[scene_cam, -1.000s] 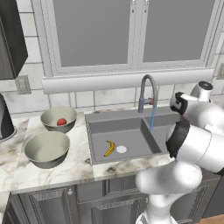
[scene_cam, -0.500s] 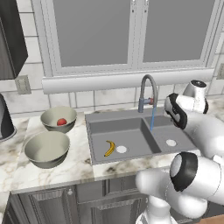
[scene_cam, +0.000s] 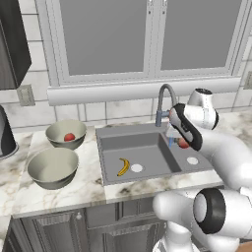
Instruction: Pick the peachs from the sink and place them in one bowl. Place the banana in the other bowl. Then turn off the sink faucet.
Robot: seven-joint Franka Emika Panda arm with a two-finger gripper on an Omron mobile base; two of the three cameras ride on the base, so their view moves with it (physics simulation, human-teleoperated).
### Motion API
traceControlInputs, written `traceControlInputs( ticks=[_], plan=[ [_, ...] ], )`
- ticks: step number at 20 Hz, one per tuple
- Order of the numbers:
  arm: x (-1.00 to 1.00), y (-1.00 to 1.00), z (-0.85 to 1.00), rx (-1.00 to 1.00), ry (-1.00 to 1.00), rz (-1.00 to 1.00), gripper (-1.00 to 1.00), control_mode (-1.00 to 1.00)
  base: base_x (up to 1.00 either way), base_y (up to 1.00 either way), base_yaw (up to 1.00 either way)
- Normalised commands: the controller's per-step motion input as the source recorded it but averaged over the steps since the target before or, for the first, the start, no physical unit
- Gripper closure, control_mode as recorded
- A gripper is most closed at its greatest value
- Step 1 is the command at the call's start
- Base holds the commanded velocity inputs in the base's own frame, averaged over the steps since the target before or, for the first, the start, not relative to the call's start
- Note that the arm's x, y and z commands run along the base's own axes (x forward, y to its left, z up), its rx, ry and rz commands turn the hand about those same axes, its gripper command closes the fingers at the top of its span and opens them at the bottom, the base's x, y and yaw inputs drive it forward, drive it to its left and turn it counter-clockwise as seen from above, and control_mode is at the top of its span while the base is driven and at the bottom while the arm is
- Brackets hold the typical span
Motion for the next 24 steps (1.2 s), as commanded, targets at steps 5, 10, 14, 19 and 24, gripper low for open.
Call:
traceControlInputs(
  ticks=[5, 10, 14, 19, 24],
  plan=[
    [0.00, 0.85, 0.00, 0.11, 0.03, 0.22, 1.00, -1.00, 0.00, 0.00, 0.00],
    [0.01, 0.85, 0.00, 0.12, 0.00, 0.20, 1.00, -1.00, 0.00, 0.00, 0.00],
    [0.10, 0.75, 0.00, 0.07, 0.00, 0.12, 1.00, -1.00, 0.00, 0.00, 0.00],
    [0.09, 0.64, 0.00, 0.00, 0.00, 0.03, 1.00, -1.00, 0.00, 0.00, 0.00],
    [0.15, 0.60, 0.00, -0.08, 0.05, 0.00, 1.00, -1.00, 0.00, 0.00, 0.00]
  ],
)
